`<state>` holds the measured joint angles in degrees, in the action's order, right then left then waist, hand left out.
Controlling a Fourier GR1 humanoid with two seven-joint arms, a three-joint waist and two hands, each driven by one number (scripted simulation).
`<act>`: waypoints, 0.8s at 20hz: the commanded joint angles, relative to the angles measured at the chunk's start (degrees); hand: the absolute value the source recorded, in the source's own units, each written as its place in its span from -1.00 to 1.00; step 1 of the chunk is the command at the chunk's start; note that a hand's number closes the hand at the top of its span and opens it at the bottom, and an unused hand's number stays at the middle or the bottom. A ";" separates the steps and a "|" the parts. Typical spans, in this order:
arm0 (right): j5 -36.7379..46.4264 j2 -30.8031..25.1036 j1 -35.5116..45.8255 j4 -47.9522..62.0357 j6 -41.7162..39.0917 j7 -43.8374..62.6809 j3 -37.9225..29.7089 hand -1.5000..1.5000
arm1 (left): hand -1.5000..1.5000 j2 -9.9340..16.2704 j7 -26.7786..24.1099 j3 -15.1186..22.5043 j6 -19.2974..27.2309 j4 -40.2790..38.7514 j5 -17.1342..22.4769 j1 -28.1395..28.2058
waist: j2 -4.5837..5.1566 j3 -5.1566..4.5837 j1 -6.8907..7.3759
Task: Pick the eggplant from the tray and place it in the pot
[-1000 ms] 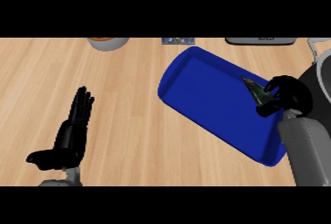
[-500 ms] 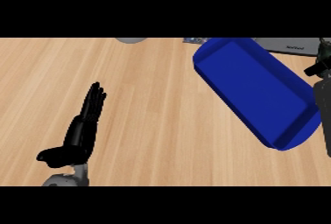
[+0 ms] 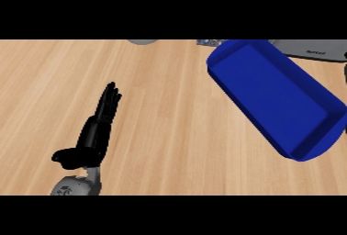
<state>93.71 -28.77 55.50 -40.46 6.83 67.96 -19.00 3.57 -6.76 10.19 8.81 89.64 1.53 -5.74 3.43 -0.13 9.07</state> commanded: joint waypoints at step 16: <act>16.19 2.66 1.09 5.75 2.62 17.24 -13.24 1.00 | 0.00 2.15 3.13 -4.33 0.94 1.11 1.58 1.58 | -2.63 0.20 -6.27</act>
<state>107.82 -27.78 57.62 -34.33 7.32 71.13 -29.82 4.40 -6.18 7.21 10.23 89.46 2.09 -4.17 1.36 0.04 4.04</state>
